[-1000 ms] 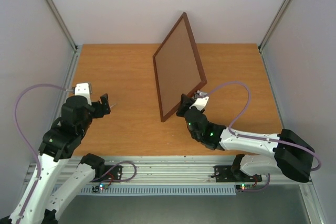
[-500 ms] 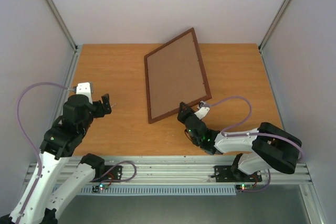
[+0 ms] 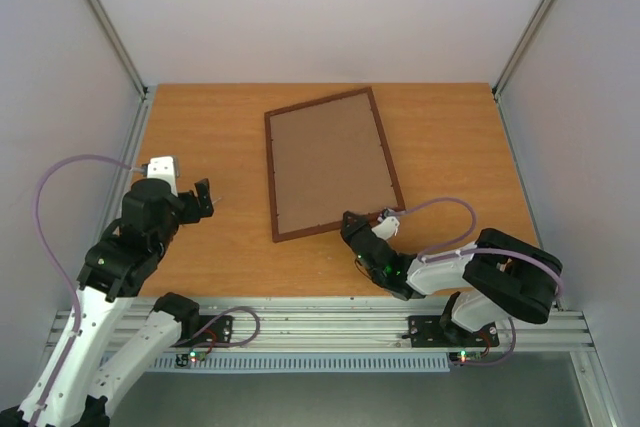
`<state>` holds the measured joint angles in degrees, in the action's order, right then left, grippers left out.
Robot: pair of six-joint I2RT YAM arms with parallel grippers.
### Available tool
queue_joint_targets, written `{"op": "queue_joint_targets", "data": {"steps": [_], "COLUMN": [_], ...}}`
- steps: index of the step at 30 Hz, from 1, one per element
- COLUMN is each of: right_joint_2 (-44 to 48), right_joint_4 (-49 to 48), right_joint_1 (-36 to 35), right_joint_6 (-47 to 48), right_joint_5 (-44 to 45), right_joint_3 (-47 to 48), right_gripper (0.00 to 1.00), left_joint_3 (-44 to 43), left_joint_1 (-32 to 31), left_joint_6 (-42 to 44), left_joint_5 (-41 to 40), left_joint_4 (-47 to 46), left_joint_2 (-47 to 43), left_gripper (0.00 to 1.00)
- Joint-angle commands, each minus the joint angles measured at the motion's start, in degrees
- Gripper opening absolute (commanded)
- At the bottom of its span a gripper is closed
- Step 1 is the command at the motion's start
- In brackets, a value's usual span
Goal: Take the photo out of the frame
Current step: Turn over the photo frame at the center of the board.
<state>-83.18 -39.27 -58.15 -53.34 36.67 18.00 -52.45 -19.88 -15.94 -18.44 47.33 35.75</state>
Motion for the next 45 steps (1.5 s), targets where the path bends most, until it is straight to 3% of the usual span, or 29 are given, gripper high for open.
{"op": "queue_joint_targets", "data": {"steps": [1, 9, 17, 23, 26, 32, 40, 45], "right_joint_2": [-1.6, -4.0, -3.5, 3.7, 8.6, 16.7, 24.4, 26.3], "right_joint_4": [1.8, 2.0, 5.9, 20.5, 32.5, 49.2, 60.7, 65.0], "right_joint_1": [-0.3, -0.7, -1.5, -1.7, -1.7, -1.7, 5.8, 14.7], "right_joint_6": [-3.3, -6.7, -11.1, -14.7, -15.8, -15.4, 9.0, 32.5], "right_joint_5": [-1.9, -4.2, -5.6, -6.3, -6.3, -6.5, -11.4, -20.6], "right_joint_3": [-1.7, -2.6, -3.2, -2.2, -0.4, 2.7, 9.6, 16.3], "right_gripper": [0.35, 0.47, 0.67, 0.83, 0.91, 0.97, 0.98, 0.98], "left_joint_3": [0.4, 0.4, 0.2, 0.2, 0.1, -0.1, -4.1, -1.2], "left_joint_1": [0.4, 0.4, 0.3, 0.4, 0.3, 0.4, 0.4, 0.4], "left_joint_6": [0.7, 0.7, 0.8, 0.7, 0.7, 0.7, -7.5, -13.0], "left_joint_5": [0.3, 0.6, 0.8, 1.4, 1.7, 2.0, 5.0, 10.9], "left_joint_4": [-2.5, -2.6, -2.4, -2.4, -2.4, -2.5, 1.4, -2.0], "left_joint_2": [0.8, 1.0, 1.5, 1.7, 1.7, 1.8, 7.8, 10.0], "left_gripper": [0.99, 0.99, 0.99, 0.99, 0.99, 0.99, 0.99, 0.99]}}
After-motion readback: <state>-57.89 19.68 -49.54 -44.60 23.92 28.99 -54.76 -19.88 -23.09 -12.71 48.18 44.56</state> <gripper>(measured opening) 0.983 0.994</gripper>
